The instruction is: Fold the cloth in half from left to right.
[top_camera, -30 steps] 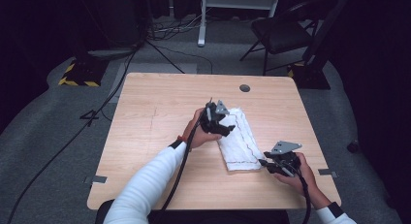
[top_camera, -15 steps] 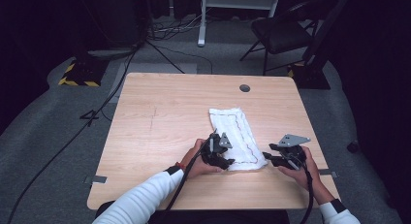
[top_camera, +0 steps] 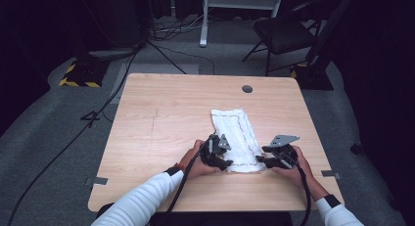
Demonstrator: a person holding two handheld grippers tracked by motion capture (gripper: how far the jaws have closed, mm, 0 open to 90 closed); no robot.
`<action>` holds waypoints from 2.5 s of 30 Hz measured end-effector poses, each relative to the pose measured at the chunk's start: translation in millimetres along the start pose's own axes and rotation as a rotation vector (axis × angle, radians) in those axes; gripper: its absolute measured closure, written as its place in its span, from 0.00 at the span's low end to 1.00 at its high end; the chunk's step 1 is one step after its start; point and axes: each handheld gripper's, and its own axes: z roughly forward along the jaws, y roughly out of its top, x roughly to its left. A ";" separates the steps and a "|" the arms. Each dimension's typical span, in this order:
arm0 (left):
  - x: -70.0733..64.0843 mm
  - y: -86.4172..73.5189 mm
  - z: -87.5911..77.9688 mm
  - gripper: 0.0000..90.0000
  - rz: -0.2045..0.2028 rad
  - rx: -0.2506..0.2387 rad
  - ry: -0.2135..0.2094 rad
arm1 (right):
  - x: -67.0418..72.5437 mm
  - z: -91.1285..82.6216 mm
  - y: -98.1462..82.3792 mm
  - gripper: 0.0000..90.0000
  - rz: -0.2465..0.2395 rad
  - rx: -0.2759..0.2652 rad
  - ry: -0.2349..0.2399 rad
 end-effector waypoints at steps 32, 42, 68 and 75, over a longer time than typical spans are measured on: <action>-0.9 -40.0 -32.3 0.44 -0.069 0.013 0.010 | 44.6 11.8 13.7 0.55 -0.086 -0.005 0.077; 6.6 -34.3 -44.9 0.25 -0.073 -0.018 0.091 | 27.4 -2.0 16.0 0.46 -0.040 -0.053 0.049; 107.4 5.5 -26.6 0.27 -0.184 -0.122 0.242 | -54.7 20.4 65.4 0.52 0.122 -0.115 -0.117; 125.2 13.2 -12.8 0.28 -0.235 -0.124 0.240 | -59.1 42.1 79.3 0.50 0.129 -0.098 -0.112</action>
